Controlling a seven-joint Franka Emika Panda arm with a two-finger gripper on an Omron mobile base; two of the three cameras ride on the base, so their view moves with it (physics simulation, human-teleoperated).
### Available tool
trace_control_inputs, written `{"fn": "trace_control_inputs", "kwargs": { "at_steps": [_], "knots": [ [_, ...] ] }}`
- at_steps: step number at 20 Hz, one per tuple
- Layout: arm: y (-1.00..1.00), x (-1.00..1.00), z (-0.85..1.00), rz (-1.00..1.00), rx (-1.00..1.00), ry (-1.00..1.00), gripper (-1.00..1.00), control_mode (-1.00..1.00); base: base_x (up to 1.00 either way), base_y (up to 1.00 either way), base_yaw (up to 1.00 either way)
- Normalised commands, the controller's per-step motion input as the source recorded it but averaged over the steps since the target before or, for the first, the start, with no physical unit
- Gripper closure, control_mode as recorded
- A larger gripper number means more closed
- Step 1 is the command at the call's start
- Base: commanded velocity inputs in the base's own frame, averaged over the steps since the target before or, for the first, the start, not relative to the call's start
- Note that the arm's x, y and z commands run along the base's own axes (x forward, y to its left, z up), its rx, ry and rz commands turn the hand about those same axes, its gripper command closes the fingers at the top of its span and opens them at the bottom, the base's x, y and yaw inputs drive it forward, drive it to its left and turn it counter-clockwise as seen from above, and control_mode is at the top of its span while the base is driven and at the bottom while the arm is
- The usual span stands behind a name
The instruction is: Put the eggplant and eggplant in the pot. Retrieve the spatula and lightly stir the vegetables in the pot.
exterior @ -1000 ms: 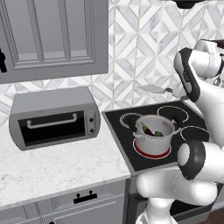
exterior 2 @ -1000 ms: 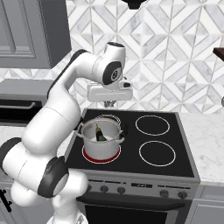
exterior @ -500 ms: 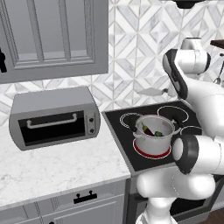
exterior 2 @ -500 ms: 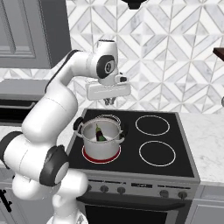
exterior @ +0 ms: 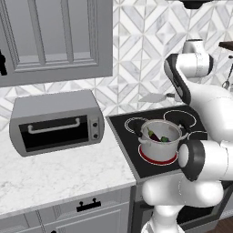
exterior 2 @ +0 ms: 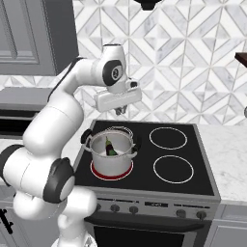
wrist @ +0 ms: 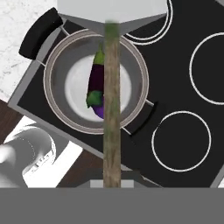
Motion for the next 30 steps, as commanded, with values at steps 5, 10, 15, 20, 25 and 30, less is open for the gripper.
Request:
{"fn": "trace_control_inputs", "kwargs": {
  "at_steps": [5,10,15,20,25,30],
  "knots": [
    [0.00,0.07,0.00,0.12,0.00,-0.08,1.00,-1.00,0.00,0.00,0.00],
    [0.00,0.15,0.00,0.06,0.00,-0.17,1.00,-1.00,0.00,0.00,0.00],
    [0.00,0.04,0.00,0.03,-0.06,-0.25,1.00,-1.00,0.00,0.00,0.00],
    [0.00,0.15,0.00,0.03,-0.09,-0.26,1.00,-1.00,0.00,0.00,0.00],
    [0.00,0.32,0.00,0.07,-0.12,-0.08,1.00,-1.00,0.00,0.00,0.00],
    [0.00,0.22,0.00,0.06,-0.12,-0.06,1.00,-1.00,0.00,0.00,0.00]
  ]
}}
